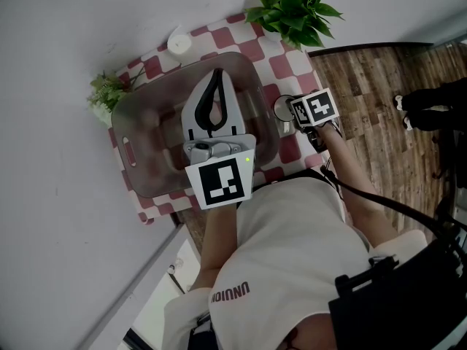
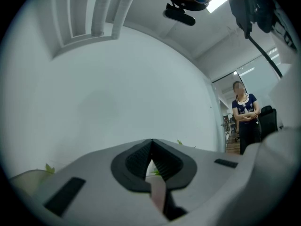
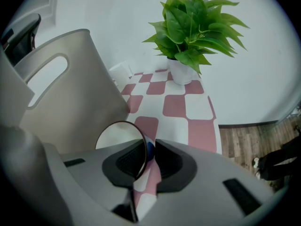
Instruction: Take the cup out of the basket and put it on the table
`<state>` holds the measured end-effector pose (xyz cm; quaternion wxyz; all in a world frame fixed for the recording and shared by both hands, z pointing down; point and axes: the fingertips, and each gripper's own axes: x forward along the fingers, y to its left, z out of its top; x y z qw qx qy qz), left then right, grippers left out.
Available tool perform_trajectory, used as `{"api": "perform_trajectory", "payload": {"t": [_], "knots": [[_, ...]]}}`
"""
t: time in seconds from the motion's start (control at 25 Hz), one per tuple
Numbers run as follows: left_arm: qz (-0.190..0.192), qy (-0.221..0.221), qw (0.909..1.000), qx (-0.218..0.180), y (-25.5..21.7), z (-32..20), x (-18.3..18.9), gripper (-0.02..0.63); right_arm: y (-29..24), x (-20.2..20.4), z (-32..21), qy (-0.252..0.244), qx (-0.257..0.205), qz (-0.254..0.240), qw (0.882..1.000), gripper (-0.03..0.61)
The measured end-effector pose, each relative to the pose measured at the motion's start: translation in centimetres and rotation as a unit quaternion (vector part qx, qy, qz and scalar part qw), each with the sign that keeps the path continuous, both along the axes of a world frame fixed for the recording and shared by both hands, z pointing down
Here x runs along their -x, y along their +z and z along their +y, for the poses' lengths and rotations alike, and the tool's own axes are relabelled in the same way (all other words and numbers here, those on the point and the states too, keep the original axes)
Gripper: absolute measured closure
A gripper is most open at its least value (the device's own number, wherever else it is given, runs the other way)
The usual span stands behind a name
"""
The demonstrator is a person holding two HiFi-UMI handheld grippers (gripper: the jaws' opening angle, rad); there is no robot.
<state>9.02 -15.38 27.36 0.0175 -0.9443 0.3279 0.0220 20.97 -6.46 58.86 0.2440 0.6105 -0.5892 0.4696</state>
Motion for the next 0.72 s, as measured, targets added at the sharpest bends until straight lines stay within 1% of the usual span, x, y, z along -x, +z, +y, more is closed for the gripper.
{"api": "perform_trajectory", "payload": {"t": [0.2, 0.4, 0.6, 0.72], "knots": [[0.000, 0.000, 1.0000, 0.000, 0.0, 0.0, 0.0, 0.603, 0.1, 0.0, -0.1, 0.004, 0.004, -0.005, 1.000, 0.506], [0.000, 0.000, 1.0000, -0.003, 0.0, 0.3, 0.0, 0.603, 0.2, 0.0, -0.1, 0.008, 0.003, -0.024, 1.000, 0.497], [-0.002, -0.001, 1.0000, -0.005, -0.2, 0.3, 0.1, 0.603, -0.5, -0.3, -0.6, 0.022, -0.014, -0.036, 0.999, 0.491], [-0.001, 0.000, 1.0000, -0.007, -0.3, 0.3, 0.1, 0.603, -0.8, -0.4, -0.7, 0.021, -0.015, -0.041, 0.999, 0.488]]}}
